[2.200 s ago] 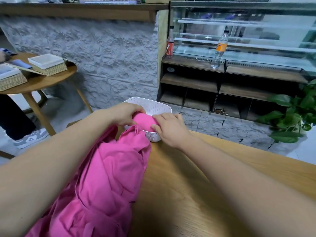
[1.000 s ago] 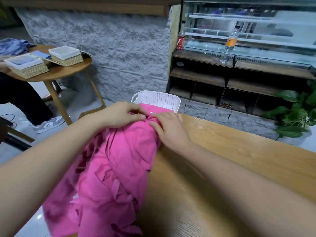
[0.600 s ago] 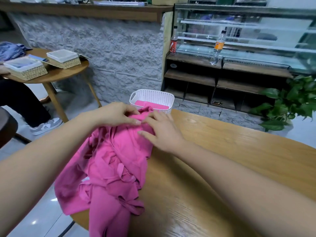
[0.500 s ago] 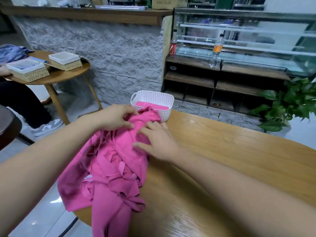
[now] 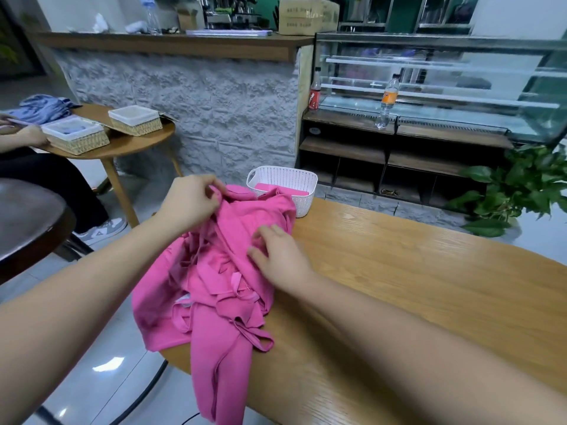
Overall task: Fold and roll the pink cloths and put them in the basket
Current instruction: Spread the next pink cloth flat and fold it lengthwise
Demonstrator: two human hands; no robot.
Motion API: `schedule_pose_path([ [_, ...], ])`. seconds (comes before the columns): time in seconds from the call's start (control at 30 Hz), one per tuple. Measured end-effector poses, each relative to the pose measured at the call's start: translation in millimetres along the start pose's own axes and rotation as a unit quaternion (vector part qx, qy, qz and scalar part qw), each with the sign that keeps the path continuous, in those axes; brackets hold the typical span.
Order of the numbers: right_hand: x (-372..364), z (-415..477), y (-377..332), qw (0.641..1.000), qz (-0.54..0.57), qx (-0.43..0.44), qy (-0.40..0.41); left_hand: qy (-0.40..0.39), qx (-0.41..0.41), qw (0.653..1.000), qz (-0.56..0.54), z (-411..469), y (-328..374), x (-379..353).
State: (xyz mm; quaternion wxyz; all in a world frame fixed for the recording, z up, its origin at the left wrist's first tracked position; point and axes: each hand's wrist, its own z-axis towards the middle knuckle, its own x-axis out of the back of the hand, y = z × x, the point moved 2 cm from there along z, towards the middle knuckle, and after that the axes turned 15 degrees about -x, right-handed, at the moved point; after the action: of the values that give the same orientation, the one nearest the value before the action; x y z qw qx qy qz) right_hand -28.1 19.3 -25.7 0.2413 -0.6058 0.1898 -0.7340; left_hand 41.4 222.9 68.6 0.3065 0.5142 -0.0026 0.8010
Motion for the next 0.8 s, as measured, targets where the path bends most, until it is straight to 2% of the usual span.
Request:
schedule_pose_path([
  [0.07,18,4,-10,0.996,0.077,0.0,0.032,0.01,0.048,0.991,-0.121,6,23,15],
  [0.13,40,10,-21,0.987,0.151,0.009,0.055,0.0,0.059,0.956,-0.287,10,48,22],
  [0.2,63,14,-29,0.975,0.215,0.013,0.059,-0.011,0.025,0.93,-0.365,12,74,24],
  [0.27,84,16,-32,0.961,0.272,0.0,0.055,-0.022,-0.019,0.917,-0.397,12,100,25],
  [0.33,102,16,-25,0.956,0.289,-0.011,0.057,-0.025,-0.064,0.927,-0.369,15,118,28],
  [0.43,131,8,-12,0.964,0.258,-0.007,0.071,-0.049,-0.148,0.966,-0.208,23,130,36],
  [0.53,157,-3,-3,0.979,0.196,0.006,0.056,-0.105,-0.193,0.968,-0.125,32,137,38],
  [0.63,174,-14,4,0.987,0.155,0.004,0.032,-0.132,-0.22,0.959,-0.12,41,146,38],
  [0.73,185,-23,14,0.989,0.145,0.0,0.041,-0.23,-0.165,0.939,-0.194,44,150,34],
  [0.8,190,-24,21,0.988,0.144,-0.006,0.052,-0.254,-0.151,0.934,-0.199,44,149,28],
])
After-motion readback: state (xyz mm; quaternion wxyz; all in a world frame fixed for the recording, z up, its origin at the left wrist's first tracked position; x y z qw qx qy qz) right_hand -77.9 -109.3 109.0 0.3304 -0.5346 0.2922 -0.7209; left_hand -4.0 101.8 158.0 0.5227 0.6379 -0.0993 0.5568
